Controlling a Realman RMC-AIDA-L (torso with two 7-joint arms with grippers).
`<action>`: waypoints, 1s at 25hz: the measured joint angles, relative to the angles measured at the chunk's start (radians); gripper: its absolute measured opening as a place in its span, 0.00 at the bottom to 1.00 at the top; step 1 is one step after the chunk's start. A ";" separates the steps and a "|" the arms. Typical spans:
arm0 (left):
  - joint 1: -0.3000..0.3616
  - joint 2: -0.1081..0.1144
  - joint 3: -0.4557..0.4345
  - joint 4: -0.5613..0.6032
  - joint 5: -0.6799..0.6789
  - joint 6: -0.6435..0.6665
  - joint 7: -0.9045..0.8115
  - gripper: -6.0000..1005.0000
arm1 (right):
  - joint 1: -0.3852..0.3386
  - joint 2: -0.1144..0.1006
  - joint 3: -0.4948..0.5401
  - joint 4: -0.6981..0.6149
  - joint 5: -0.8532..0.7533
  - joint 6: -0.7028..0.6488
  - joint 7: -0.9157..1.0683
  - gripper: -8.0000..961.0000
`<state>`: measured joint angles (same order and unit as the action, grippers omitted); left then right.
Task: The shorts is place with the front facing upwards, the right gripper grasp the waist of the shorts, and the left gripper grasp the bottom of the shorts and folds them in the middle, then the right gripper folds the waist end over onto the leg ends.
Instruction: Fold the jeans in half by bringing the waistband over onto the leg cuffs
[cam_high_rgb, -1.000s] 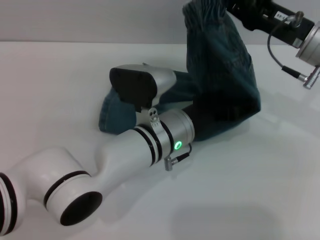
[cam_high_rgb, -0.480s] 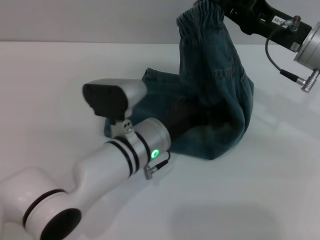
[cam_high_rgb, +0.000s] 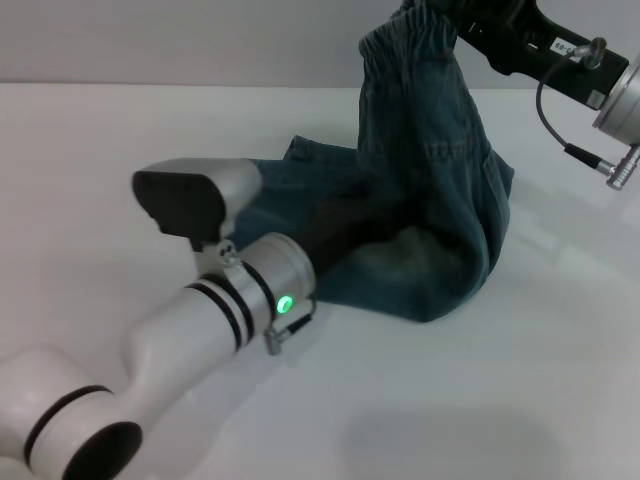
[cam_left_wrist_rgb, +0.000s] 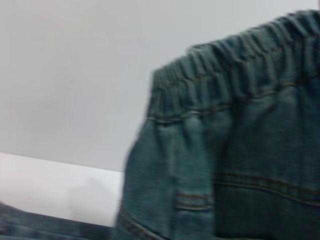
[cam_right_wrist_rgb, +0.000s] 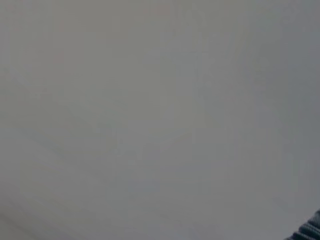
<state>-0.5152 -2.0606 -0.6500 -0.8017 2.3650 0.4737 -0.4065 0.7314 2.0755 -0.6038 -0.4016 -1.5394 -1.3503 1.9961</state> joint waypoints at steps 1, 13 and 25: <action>0.008 0.001 -0.016 0.004 0.001 -0.003 0.019 0.86 | -0.001 0.000 0.000 0.000 0.000 0.000 0.000 0.10; 0.148 0.001 -0.323 0.010 0.002 -0.015 0.328 0.86 | -0.007 0.001 -0.012 0.015 -0.005 0.011 -0.004 0.14; 0.239 -0.001 -0.447 0.071 0.002 0.147 0.384 0.86 | 0.070 0.000 -0.164 0.071 -0.008 0.075 -0.002 0.17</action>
<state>-0.2766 -2.0614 -1.0975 -0.7307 2.3666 0.6209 -0.0229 0.8014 2.0755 -0.7680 -0.3310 -1.5478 -1.2750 1.9945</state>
